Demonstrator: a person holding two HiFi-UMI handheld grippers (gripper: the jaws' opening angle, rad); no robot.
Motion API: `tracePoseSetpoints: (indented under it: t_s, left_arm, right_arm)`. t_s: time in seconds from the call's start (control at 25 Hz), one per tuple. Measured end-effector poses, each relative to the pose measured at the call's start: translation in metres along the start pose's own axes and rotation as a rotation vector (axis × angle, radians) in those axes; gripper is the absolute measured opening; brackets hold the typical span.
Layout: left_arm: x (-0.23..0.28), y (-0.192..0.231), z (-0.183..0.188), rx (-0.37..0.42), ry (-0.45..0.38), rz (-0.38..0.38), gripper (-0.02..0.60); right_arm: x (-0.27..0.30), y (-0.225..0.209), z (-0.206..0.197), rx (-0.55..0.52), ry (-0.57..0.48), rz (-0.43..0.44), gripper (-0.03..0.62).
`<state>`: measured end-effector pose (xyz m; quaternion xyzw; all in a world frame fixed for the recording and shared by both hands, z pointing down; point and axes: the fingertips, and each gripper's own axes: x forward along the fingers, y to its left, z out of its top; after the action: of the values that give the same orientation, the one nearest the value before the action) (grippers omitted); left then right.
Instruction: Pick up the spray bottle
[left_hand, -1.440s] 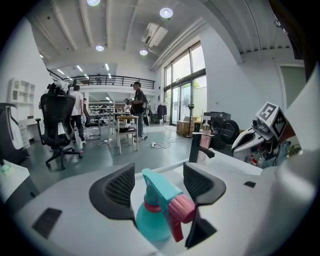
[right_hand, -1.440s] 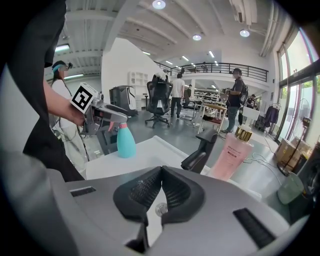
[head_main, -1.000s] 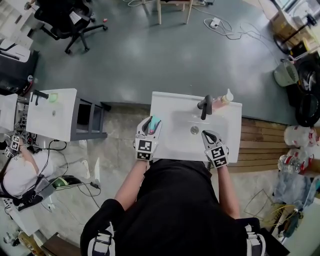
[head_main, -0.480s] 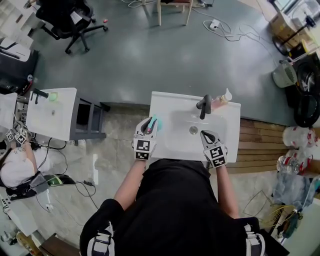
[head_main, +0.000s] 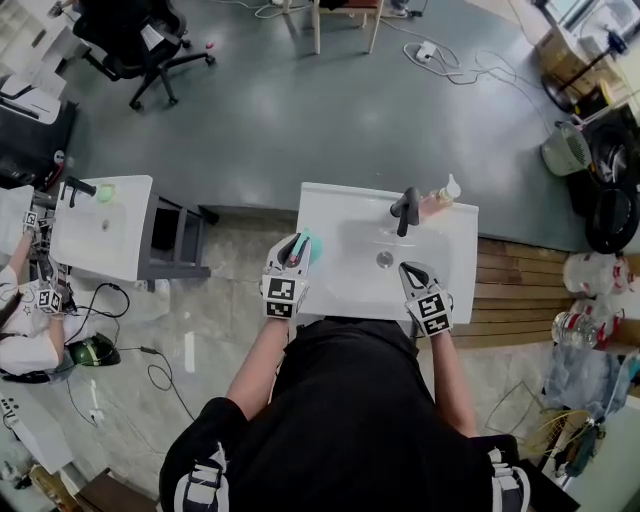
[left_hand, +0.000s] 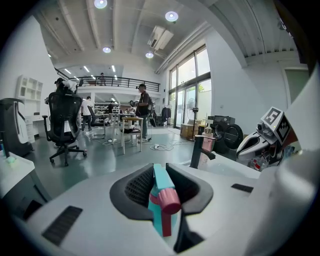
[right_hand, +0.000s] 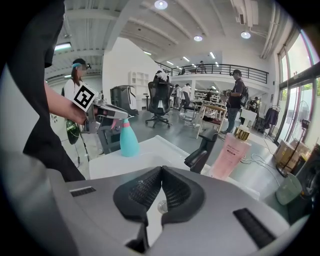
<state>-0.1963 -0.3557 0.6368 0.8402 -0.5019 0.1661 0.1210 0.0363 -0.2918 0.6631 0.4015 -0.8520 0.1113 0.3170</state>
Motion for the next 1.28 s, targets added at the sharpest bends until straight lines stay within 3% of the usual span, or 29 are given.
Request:
tracePoseSetpoints:
  t_s: [0.28,0.6,1.28]
  left_arm:
    - [-0.008,0.000,-0.001,-0.006,0.001,0.002,0.089]
    - [-0.024,-0.015,0.013,-0.012,-0.008,0.058,0.086]
    - [-0.056,-0.088,0.024,-0.009,-0.012,0.147,0.081]
  right_arm:
    - [-0.004,0.003,-0.011,-0.014,0.002,0.010,0.017]
    - [-0.019,-0.003,-0.003,-0.033,-0.028,0.049,0.017]
    - [-0.073,-0.027,-0.038,-0.048,-0.056,0.135,0.017]
